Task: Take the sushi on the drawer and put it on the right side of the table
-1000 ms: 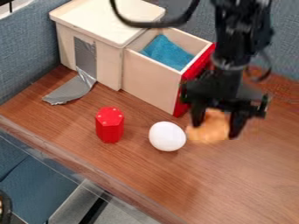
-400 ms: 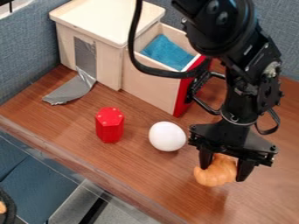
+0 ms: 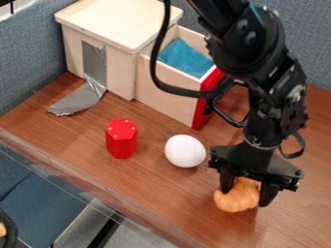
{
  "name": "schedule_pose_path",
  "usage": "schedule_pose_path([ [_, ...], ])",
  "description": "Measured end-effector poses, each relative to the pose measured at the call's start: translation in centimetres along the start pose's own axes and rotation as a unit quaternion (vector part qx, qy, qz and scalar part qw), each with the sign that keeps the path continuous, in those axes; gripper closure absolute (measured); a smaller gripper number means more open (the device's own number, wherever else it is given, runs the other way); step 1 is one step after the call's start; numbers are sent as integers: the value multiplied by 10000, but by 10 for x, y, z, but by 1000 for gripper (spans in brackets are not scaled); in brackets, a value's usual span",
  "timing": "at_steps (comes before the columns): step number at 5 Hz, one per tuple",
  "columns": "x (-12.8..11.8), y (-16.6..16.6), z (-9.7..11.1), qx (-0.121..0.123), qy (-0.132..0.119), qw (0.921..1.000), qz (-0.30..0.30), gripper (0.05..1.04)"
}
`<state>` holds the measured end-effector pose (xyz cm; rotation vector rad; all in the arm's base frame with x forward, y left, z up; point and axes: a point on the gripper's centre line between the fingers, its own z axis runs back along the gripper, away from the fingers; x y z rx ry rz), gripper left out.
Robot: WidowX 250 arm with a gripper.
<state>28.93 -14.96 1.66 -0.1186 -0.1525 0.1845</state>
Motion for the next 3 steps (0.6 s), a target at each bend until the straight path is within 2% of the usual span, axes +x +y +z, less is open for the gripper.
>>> schedule_pose_path([
  [1, -2, 2, -7, 90, 105, 9999, -49, 364],
  [2, 0, 0, -4, 114, 135, 9998, -87, 107],
  [3, -2, 1, -7, 210, 312, 9992, -126, 81],
])
